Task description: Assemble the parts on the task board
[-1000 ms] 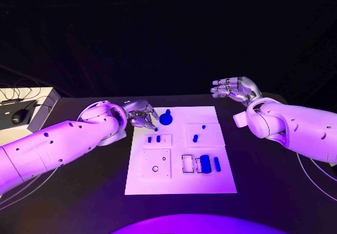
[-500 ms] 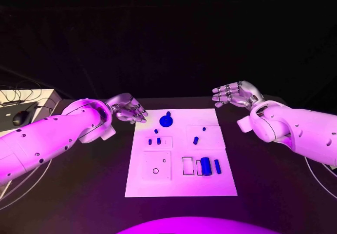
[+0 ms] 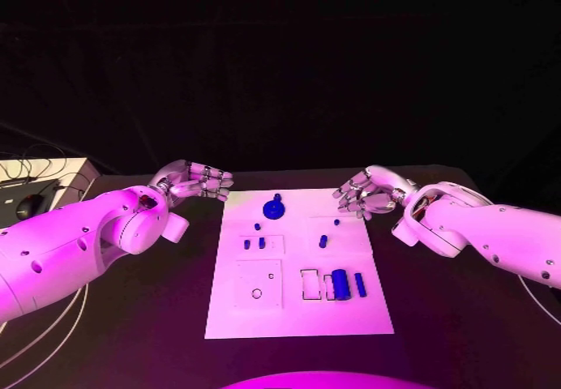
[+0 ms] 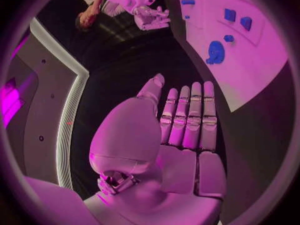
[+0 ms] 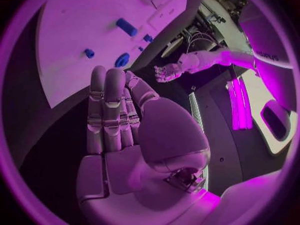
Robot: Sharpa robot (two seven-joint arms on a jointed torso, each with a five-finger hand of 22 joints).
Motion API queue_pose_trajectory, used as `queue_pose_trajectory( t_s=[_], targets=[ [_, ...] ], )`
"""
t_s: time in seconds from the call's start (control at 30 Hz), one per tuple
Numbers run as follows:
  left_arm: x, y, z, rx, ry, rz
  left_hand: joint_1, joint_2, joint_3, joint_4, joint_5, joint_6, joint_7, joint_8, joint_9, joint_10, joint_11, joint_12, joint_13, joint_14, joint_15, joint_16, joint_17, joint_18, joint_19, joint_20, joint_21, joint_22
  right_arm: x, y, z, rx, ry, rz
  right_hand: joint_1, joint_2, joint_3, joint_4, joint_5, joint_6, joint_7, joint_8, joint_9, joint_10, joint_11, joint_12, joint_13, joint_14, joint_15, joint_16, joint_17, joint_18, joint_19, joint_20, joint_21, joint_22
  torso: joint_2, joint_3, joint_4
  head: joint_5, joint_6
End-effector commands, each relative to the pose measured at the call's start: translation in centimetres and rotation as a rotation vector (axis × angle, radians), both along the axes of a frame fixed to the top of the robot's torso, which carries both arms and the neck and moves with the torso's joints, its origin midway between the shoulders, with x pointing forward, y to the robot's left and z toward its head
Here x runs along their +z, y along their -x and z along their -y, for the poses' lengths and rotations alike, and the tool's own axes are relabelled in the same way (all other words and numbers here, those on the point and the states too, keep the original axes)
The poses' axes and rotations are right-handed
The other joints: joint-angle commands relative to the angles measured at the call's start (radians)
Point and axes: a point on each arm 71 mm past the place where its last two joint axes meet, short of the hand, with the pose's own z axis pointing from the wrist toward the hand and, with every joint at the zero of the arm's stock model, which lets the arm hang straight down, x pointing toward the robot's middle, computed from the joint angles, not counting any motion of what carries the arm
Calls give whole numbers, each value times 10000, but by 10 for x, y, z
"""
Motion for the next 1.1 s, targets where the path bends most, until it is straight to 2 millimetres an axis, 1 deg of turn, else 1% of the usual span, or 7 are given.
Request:
queue_pose_trajectory(
  t_s=[0.03, 0.13, 0.23, 0.47, 0.6, 0.73, 1.1],
  targets=[
    [1, 0, -4, 794, 1882, 80, 117, 184, -803, 74, -88, -11, 19, 19, 1, -172, 70, -38, -11, 180, 132, -973, -195, -18, -53, 241, 4, -2012, -6, 5, -5, 280, 2781, 922, -199, -79, 41, 61, -128, 35, -7, -35, -2, -248, 49, -8, 9, 240, -5, 516, 341, 160, 118, 77, 184, 158, -2, -3, -7, -67, 61],
    [-3, 2, -3, 845, 2070, 67, 214, 255, -1144, 22, -571, -75, -26, -13, -13, -205, 97, -64, -22, -34, 210, -1019, -281, -12, -90, 339, -24, -2836, -9, 7, -10, 354, 3564, 1131, -303, -257, 45, 175, -249, 30, -17, -32, 2, -466, 105, -9, 10, 93, 48, 1049, 669, 261, 249, 157, 241, 246, -3, -12, 2, -121, 80],
    [-7, 4, -2, 872, 2215, 60, 286, 382, -1437, -33, -849, -48, 12, -14, -14, -234, 108, -58, -18, -77, 227, -1024, -290, 37, 78, 383, -7, -3700, -11, 10, -15, 381, 4321, 1365, -349, -458, -7, 355, -363, 26, -59, -32, 4, -646, 144, 8, 19, 6, 92, 1618, 977, 350, 479, 215, 264, 300, -1, -10, 6, -123, 71],
    [-9, 6, 0, 845, 2361, 104, 369, 540, -1715, -164, -895, 7, 77, -14, -14, -164, 76, -67, -23, 7, 197, -1030, -272, 33, 476, 359, 26, -5189, -14, 12, -28, 205, 5219, 1945, -40, -844, 185, 1005, -417, 16, -89, -30, 6, -883, 208, 2, 20, -369, 189, 2812, 1292, 614, 976, 340, 224, 645, 10, -24, 20, -189, 66],
    [-9, 7, 0, 840, 2387, 114, 392, 564, -1745, -201, -899, 17, 99, -14, -13, -158, 69, -61, -21, 20, 189, -1021, -268, 17, 570, 346, 38, -5572, -14, 12, -34, 58, 5497, 2226, 50, -905, 336, 1098, -427, 17, -66, -38, 4, -1093, 263, 15, 23, -417, 230, 3013, 1268, 670, 1017, 374, 214, 816, 14, -18, 39, -199, 47],
    [-9, 7, -1, 862, 2379, 102, 408, 584, -1739, -212, -900, 22, 125, -11, -12, -166, 68, -59, -20, 18, 189, -1018, -268, 18, 604, 336, 44, -5618, -14, 11, -38, -28, 5703, 2376, 85, -1090, 669, 1283, -529, 63, -70, -48, 6, -1108, 268, -3, 13, -493, 257, 3295, 1214, 741, 1067, 411, 163, 1122, 13, -19, 34, -197, 15],
    [-10, 7, -3, 970, 2295, -27, 460, 656, -1705, -236, -900, 51, 211, -9, -11, -174, 59, -54, -20, 80, 169, -1012, -261, 11, 636, 319, 41, -5629, -18, 10, -44, 75, 6111, 2336, 59, -1112, 1137, 1317, -542, 204, -92, -30, 6, -1037, 254, -6, 10, -556, 256, 3559, 1149, 787, 1107, 420, -24, 1679, 11, -9, 21, -204, -47]
  ],
)
